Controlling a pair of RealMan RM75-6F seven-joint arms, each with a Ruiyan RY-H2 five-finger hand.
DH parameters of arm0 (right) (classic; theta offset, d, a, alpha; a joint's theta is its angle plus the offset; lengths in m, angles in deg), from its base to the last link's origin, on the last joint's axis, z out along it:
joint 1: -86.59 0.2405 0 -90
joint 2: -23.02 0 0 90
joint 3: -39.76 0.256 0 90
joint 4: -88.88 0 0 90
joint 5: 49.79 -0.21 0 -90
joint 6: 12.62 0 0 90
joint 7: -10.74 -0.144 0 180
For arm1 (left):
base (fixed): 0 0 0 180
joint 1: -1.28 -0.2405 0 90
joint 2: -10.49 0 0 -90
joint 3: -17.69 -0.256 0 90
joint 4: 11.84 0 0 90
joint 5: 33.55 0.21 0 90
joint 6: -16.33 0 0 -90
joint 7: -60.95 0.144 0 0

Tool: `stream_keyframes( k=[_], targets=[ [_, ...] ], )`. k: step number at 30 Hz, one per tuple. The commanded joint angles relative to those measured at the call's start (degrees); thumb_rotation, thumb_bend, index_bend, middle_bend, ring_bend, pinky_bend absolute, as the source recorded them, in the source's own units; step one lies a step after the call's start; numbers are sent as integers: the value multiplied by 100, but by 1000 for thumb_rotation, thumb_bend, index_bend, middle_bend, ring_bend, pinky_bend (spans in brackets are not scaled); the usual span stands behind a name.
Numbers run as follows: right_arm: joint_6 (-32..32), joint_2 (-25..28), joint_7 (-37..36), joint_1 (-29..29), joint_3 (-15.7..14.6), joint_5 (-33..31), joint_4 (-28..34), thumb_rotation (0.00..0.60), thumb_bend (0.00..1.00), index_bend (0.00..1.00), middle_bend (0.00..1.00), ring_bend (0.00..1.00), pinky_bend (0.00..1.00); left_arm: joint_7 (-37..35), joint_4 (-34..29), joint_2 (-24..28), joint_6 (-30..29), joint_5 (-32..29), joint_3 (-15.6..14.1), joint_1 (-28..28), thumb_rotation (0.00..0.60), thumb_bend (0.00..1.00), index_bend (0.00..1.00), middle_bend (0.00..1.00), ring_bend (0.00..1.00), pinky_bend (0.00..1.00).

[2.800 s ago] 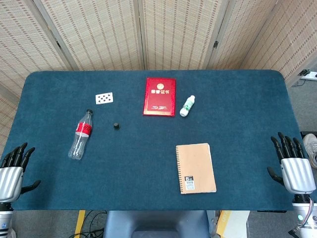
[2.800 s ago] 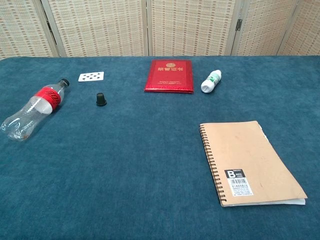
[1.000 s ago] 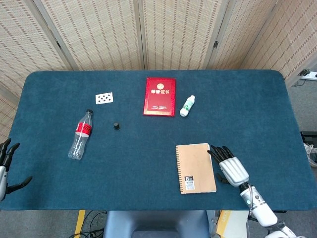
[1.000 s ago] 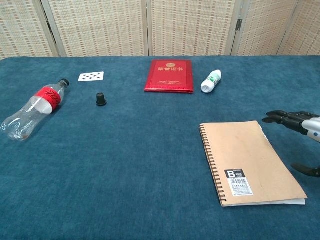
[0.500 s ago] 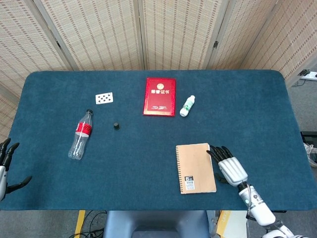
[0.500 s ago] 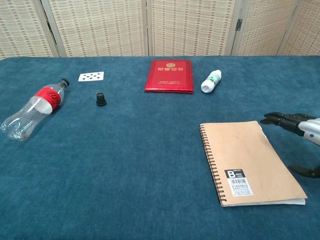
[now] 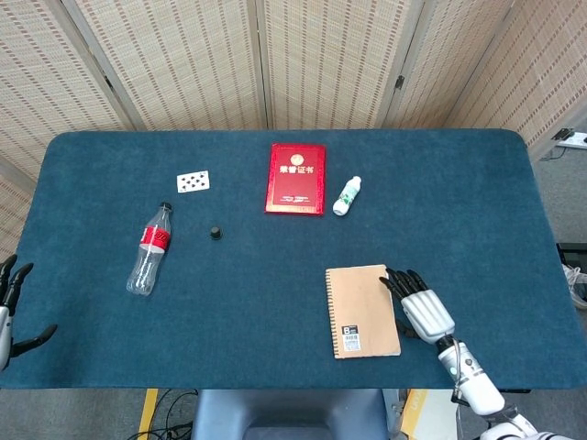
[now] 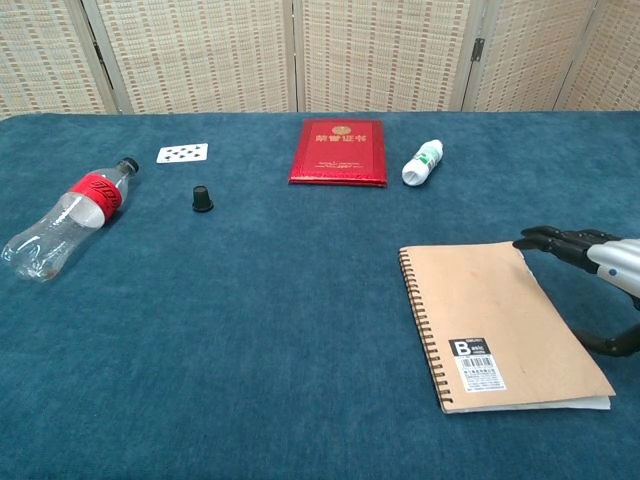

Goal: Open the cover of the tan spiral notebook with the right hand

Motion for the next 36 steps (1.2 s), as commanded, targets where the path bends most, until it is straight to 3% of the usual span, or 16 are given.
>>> stream_keyframes(
  k=[1, 20, 28, 36],
  targets=[
    [-34, -39, -85, 15, 20, 5, -21, 600, 376, 0, 0, 0, 0, 13, 3, -6, -13, 0, 10, -1, 600, 117, 115, 0, 69, 148],
    [-459, -333, -468, 391, 297, 395, 58, 600, 369, 0, 0, 0, 0, 78, 11, -60, -169, -62, 98, -54, 600, 117, 115, 0, 69, 148],
    [-179, -595, -225, 925, 615, 440, 305, 600, 366, 0, 0, 0, 0, 47, -53, -56, -433, -301, 275, -186, 600, 117, 115, 0, 69, 148],
    [241, -1317, -245, 1618, 978, 348, -73, 600, 356, 0, 0, 0, 0, -331, -49, 53, -603, -421, 409, -308, 600, 117, 115, 0, 69, 148]
  ],
)
